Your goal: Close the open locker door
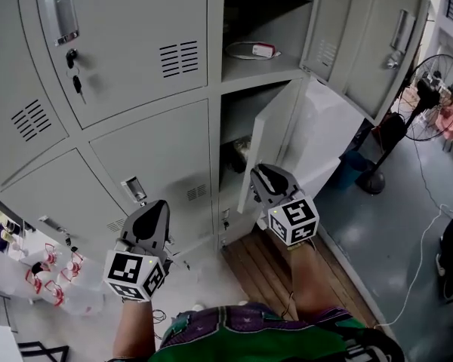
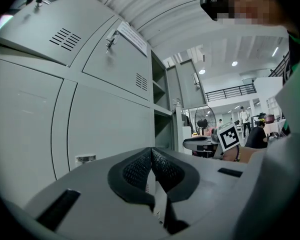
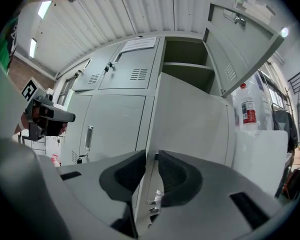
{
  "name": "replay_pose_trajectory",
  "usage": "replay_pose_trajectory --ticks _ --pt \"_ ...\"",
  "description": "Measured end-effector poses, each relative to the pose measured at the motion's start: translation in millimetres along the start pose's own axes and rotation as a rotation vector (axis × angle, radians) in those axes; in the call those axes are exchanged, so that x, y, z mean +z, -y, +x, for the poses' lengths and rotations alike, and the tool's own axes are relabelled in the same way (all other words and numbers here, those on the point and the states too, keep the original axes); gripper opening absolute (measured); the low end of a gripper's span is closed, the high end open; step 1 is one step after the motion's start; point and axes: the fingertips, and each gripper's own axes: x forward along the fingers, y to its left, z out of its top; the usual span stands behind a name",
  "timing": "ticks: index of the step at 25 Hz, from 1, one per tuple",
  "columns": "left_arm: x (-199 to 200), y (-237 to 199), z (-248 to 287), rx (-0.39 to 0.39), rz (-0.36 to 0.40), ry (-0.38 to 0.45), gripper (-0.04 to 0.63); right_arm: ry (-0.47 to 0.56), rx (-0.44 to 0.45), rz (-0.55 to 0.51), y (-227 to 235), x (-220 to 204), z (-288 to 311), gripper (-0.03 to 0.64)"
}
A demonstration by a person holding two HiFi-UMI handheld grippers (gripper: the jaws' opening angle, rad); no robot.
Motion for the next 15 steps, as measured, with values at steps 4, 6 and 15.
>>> replay_pose_trajectory --ticks 4,6,15 --pt "-0.6 -7.3 -1.8 0.011 -0.002 0.003 0.02 0.004 0.021 0.007 -2.4 3.2 14.6 0.087" --pt "-0.3 -11.5 -3.1 0.019 -0.002 0.003 0.02 0.007 0.024 0.008 -3.5 4.9 21.1 0.089" --pt "0.3 -28.6 -8.6 0.051 0.0 0.002 0.02 0.014 0.042 0.011 -8.4 10.5 44.4 0.087"
